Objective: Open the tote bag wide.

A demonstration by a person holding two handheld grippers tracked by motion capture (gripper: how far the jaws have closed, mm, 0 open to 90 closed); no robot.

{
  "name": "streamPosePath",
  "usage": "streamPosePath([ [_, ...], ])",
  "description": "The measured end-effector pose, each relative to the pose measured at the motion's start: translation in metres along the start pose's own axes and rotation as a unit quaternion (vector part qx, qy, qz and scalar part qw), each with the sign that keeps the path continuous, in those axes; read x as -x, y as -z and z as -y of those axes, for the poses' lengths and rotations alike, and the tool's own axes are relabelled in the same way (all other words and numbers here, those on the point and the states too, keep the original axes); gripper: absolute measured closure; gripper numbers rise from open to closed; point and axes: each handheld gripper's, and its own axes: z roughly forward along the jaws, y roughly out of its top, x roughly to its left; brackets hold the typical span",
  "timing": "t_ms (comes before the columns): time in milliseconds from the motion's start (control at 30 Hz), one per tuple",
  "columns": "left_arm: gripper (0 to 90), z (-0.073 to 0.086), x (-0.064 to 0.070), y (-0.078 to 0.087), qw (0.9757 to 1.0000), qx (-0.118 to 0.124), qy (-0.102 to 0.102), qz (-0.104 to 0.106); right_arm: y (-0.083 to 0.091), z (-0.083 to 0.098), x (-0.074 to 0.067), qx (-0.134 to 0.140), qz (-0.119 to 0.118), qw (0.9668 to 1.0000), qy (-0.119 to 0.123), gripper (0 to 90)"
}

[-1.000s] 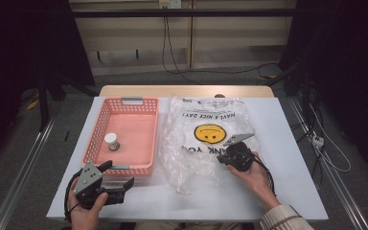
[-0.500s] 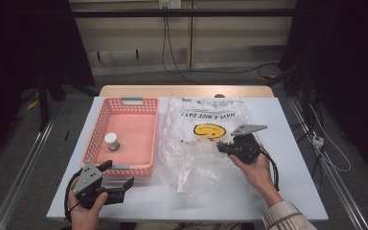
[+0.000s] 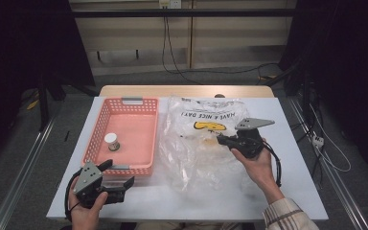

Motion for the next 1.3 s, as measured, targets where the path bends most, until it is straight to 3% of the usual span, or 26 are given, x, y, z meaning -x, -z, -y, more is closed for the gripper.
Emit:
streamPosePath([
  [633,6.0,0.000,0.000,0.001,1.0000,0.005,0.000,0.002,0.008,-0.043,0.009,0.063,0.000,0.9979,0.013,90.0],
  [1100,5.5,-0.004,-0.010,0.003,0.9998,0.004,0.018,-0.005,0.009,-0.043,0.012,0.072,0.006,0.9973,0.010,90.0],
  [1200,5.6,-0.009,-0.012,0.006,0.9997,-0.004,0.025,0.002,0.010,-0.043,0.013,0.073,0.004,0.9973,0.012,90.0],
  [1300,6.3,-0.016,-0.014,0.010,0.9996,-0.016,0.022,-0.007,0.011,-0.043,0.013,0.076,0.005,0.9970,0.011,90.0],
])
